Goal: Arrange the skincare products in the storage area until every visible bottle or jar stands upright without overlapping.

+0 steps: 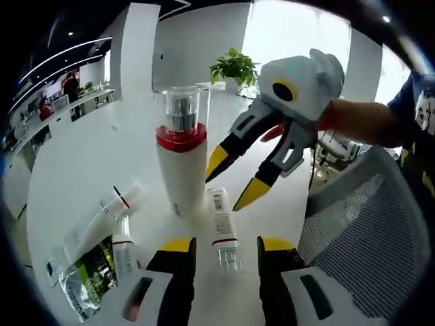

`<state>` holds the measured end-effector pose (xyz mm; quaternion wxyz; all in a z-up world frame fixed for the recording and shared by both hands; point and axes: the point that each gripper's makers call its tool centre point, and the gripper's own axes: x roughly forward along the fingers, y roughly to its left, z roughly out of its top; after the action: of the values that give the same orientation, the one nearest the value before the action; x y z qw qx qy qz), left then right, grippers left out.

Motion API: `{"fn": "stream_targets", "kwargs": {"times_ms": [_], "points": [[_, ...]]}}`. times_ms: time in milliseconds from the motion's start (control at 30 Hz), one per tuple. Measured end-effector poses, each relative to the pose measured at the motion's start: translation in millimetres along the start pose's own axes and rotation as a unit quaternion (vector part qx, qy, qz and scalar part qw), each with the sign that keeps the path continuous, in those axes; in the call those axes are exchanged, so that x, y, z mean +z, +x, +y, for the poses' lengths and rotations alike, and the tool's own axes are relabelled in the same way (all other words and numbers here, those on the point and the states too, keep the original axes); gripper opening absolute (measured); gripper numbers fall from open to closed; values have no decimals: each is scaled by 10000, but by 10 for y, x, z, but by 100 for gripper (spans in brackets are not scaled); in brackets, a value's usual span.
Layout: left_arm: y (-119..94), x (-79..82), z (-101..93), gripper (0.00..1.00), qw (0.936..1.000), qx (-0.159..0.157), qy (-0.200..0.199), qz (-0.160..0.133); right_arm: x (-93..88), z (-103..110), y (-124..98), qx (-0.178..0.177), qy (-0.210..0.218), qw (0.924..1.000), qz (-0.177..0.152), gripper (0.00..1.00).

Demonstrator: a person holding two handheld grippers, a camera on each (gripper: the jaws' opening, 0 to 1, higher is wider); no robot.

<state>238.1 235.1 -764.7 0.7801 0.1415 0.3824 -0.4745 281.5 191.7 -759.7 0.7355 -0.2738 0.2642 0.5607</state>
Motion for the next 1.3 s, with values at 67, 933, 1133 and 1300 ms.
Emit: {"fn": "stream_targets", "kwargs": {"times_ms": [67,933,1133,1300], "points": [[51,-60,38,37,9997,119,117,176,-14,16,29,130,-23,9999,53,27],[7,73,-2,19,9978,-234,-619,67,-130,177,42,-237,-1221,9908,536,24],[-68,142,20,18,9939,-360,-1029,-134,-122,134,73,-866,-1431,9845,524,23],[-150,284,47,18,9904,-424,-1170,-599,-69,88,54,-1180,-685,9905,191,23]]}}
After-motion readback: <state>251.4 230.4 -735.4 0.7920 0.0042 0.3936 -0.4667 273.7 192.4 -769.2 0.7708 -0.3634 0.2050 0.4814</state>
